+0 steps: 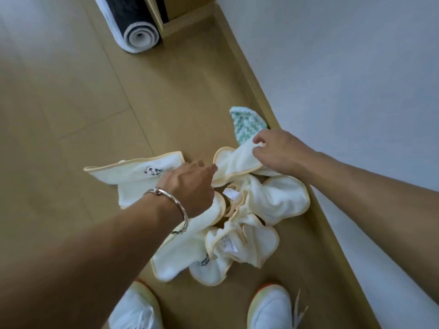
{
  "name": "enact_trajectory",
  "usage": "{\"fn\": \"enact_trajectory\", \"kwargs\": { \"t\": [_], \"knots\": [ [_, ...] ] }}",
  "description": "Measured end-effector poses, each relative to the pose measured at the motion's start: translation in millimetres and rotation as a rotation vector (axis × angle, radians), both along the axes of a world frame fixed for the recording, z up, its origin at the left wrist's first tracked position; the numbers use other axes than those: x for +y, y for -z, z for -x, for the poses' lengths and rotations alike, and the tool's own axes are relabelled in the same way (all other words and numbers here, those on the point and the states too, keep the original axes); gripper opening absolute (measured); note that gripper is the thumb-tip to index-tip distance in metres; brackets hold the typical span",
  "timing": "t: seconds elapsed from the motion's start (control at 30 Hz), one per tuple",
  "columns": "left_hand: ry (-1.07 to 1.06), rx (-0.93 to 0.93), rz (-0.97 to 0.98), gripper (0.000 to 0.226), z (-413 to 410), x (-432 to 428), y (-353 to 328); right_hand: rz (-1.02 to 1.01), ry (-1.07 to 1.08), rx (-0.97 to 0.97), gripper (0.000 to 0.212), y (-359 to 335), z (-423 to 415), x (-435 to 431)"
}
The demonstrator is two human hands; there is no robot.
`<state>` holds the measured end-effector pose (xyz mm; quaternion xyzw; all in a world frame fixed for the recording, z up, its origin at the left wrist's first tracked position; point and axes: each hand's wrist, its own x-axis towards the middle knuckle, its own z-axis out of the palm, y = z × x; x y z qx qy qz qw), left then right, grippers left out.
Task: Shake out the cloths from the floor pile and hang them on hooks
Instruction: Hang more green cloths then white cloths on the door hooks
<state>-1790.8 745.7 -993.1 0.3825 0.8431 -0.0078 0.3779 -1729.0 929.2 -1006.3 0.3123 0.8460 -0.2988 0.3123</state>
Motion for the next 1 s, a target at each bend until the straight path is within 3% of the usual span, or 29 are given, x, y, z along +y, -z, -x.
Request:
{"fn": "enact_trajectory", "kwargs": {
  "t": [0.17, 0.43, 0.53, 0.7, 1.0],
  "knots": [
    [-0.075, 0.019, 0.007, 0.037, 1, -11, 41, -0.202, -0.057, 0.115, 0.040, 52, 18, 5],
    [-0.109, 0.017, 0.018, 0.038, 12, -24, 67, -0.183, -0.091, -0.045, 0.039, 100, 25, 14],
    [-0.122, 0.013, 0.025, 0.038, 14, -26, 60, -0.140, -0.058, 0.019, 0.032, 97, 21, 13],
    [-0.106, 0.039, 0.032, 0.040, 12, -26, 11, -0.203, -0.100, 0.270, 0.023, 24, 11, -5],
    [-0.113, 0.143, -0.149, 0.086, 53, 10, -172, -0.048, -0.246, 0.423, 0.029, -182, 28, -25]
  ]
}}
